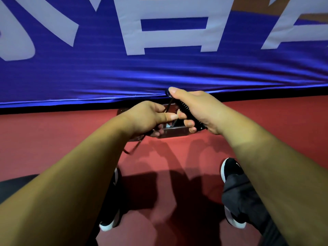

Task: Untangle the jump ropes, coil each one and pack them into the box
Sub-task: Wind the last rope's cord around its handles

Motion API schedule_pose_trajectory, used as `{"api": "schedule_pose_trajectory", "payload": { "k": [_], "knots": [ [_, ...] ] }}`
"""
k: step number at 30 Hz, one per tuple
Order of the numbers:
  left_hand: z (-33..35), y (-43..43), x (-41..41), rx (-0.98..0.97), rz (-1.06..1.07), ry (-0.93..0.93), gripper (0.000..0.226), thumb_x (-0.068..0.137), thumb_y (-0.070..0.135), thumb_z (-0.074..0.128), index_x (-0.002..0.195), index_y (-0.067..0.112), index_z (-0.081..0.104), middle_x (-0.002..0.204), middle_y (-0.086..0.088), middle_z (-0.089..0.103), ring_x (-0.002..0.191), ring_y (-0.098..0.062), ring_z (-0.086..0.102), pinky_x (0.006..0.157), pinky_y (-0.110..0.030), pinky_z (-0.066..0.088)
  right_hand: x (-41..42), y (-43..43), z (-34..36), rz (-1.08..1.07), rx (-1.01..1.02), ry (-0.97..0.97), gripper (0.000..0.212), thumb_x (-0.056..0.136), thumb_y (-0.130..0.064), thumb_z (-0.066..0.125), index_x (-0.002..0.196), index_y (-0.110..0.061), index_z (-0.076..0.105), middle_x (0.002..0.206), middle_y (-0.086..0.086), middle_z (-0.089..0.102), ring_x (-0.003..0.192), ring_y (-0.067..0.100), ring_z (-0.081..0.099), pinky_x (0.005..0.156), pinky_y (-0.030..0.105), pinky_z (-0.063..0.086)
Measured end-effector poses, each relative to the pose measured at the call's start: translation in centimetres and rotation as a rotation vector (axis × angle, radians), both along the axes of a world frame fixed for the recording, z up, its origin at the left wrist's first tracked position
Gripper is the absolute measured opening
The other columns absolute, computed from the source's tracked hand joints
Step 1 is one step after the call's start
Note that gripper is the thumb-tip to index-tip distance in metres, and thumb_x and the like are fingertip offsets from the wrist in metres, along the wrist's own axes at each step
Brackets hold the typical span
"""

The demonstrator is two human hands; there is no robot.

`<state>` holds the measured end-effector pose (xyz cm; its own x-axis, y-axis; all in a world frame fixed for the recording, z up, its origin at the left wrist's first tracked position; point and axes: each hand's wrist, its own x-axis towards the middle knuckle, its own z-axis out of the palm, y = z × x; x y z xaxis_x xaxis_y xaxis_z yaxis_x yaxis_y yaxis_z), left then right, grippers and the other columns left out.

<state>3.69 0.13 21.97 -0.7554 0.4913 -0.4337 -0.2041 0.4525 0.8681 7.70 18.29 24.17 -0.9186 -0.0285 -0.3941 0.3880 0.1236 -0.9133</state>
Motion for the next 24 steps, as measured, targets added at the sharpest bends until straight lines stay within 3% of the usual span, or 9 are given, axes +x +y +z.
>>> {"api": "schedule_pose_trajectory", "payload": {
  "k": [2,6,10,14,16,19,21,22,24],
  "knots": [
    [-0.5,0.0,-0.1,0.149,-0.042,-0.080,0.040,0.093,0.046,0.070,0.097,0.006,0.071,0.071,-0.012,0.046,0.053,-0.013,0.039,0.053,-0.027,0.033,-0.1,0.3,0.4,0.020,-0.064,-0.008,0.050,0.096,-0.066,0.064,0.088,-0.016,0.064,0.069,0.009,0.055,0.047,0.019,0.037,0.050,0.028,0.036],
    [0.5,-0.2,-1.1,0.491,0.013,-0.185,0.040,0.103,0.047,0.055,0.098,0.010,0.069,0.073,0.003,0.040,0.066,-0.015,0.021,0.062,-0.031,0.025,-0.6,1.3,0.9,-0.043,-0.215,-0.053,0.055,0.094,-0.070,0.063,0.102,-0.016,0.057,0.067,0.004,0.049,0.046,0.017,0.032,0.050,0.027,0.032],
    [1.2,-0.3,-1.3,0.614,0.098,-0.170,0.036,0.107,0.037,0.049,0.107,0.011,0.075,0.077,0.004,0.046,0.068,-0.011,0.036,0.066,-0.029,0.032,-0.9,1.9,0.8,-0.061,-0.289,-0.065,0.060,0.092,-0.073,0.064,0.116,-0.018,0.055,0.067,0.001,0.045,0.046,0.016,0.031,0.048,0.026,0.032],
    [0.7,-0.8,-0.8,0.454,-0.043,-0.129,0.026,0.094,0.024,0.065,0.115,0.014,0.078,0.107,-0.001,0.074,0.091,-0.014,0.061,0.083,-0.031,0.046,-0.7,1.8,0.9,-0.024,-0.285,-0.087,0.058,0.093,-0.072,0.064,0.099,-0.015,0.059,0.068,0.002,0.045,0.046,0.015,0.030,0.047,0.025,0.032],
    [0.8,-1.1,-0.7,0.287,-0.115,-0.090,0.028,0.083,0.023,0.076,0.110,0.017,0.081,0.126,-0.010,0.074,0.101,-0.021,0.063,0.089,-0.037,0.048,-0.4,1.6,1.0,0.020,-0.230,-0.081,0.056,0.094,-0.070,0.065,0.090,-0.014,0.060,0.068,0.004,0.049,0.046,0.016,0.031,0.049,0.026,0.033],
    [1.6,-1.0,-0.8,0.052,-0.165,0.094,0.018,0.080,0.014,0.085,0.098,0.008,0.082,0.097,-0.004,0.080,0.082,-0.013,0.067,0.076,-0.023,0.056,0.1,1.2,1.4,0.110,-0.072,-0.077,0.060,0.095,-0.067,0.065,0.092,-0.007,0.068,0.066,0.005,0.053,0.046,0.018,0.034,0.051,0.027,0.035],
    [1.6,-0.7,-0.9,-0.083,-0.200,0.248,0.017,0.080,0.013,0.088,0.093,0.005,0.079,0.074,0.009,0.075,0.063,-0.002,0.061,0.062,-0.015,0.050,0.6,1.0,1.7,0.194,0.006,-0.118,0.057,0.096,-0.068,0.063,0.092,-0.012,0.070,0.066,0.005,0.052,0.046,0.017,0.034,0.051,0.027,0.035],
    [1.6,-0.6,-1.0,-0.110,-0.200,0.302,0.010,0.080,0.013,0.088,0.086,0.012,0.080,0.067,0.013,0.072,0.056,0.001,0.057,0.058,-0.014,0.047,0.8,0.9,1.8,0.243,0.021,-0.161,0.055,0.096,-0.069,0.061,0.091,-0.015,0.069,0.066,0.004,0.050,0.046,0.017,0.033,0.051,0.026,0.034],
    [1.2,-0.6,-1.1,-0.153,-0.219,0.403,0.030,0.082,0.003,0.084,0.071,0.029,0.077,0.062,0.015,0.070,0.054,0.001,0.057,0.058,-0.016,0.047,1.3,0.5,1.6,0.364,0.028,-0.283,0.053,0.098,-0.071,0.054,0.090,-0.020,0.061,0.066,0.002,0.045,0.045,0.014,0.029,0.050,0.022,0.030]
  ]
}}
